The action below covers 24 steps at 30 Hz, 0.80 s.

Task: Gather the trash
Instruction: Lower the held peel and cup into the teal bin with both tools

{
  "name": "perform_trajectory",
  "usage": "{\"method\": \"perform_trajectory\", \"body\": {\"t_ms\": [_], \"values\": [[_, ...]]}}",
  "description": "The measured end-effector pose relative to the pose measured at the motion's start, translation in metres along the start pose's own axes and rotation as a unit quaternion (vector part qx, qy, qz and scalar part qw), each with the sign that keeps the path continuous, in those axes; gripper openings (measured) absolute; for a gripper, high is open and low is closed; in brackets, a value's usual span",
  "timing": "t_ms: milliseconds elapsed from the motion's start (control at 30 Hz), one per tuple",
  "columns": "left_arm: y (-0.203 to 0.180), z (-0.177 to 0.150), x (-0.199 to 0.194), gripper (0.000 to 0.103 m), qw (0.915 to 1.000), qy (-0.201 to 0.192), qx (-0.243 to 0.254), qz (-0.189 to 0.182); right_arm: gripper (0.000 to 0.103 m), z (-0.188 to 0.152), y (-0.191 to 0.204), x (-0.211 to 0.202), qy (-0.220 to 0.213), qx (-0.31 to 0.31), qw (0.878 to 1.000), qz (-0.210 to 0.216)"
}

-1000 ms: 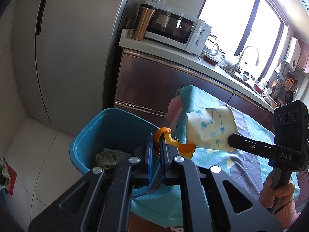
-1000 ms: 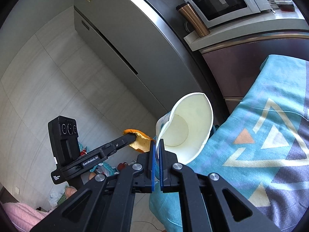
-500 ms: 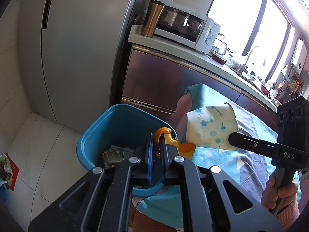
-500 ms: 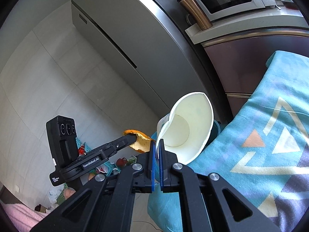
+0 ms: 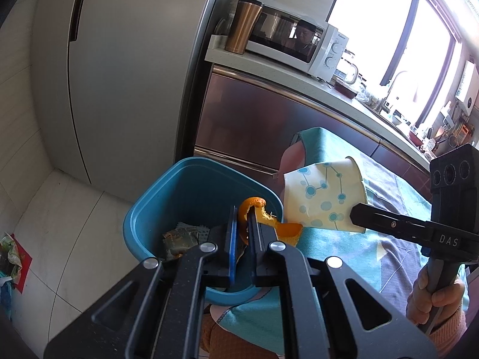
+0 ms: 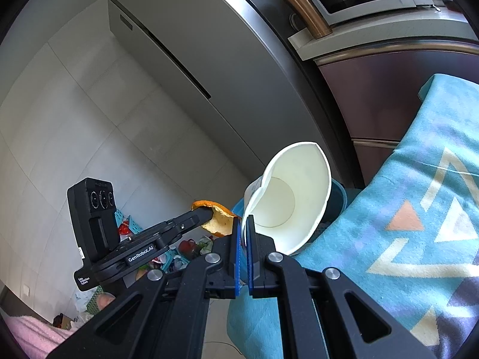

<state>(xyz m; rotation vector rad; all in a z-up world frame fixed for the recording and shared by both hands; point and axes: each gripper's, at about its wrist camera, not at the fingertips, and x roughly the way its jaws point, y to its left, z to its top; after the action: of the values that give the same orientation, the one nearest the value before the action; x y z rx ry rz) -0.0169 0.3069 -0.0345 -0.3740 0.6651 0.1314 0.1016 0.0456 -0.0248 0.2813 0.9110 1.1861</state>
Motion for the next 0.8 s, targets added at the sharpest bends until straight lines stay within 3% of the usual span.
{"method": "perform_trajectory", "body": {"t_ms": [800], "values": [[0.013, -0.002, 0.012, 0.007, 0.9999, 0.009, -0.008, 0.011, 0.003, 0.004, -0.002, 0.027, 0.024, 0.011, 1.000, 0.002]]}}
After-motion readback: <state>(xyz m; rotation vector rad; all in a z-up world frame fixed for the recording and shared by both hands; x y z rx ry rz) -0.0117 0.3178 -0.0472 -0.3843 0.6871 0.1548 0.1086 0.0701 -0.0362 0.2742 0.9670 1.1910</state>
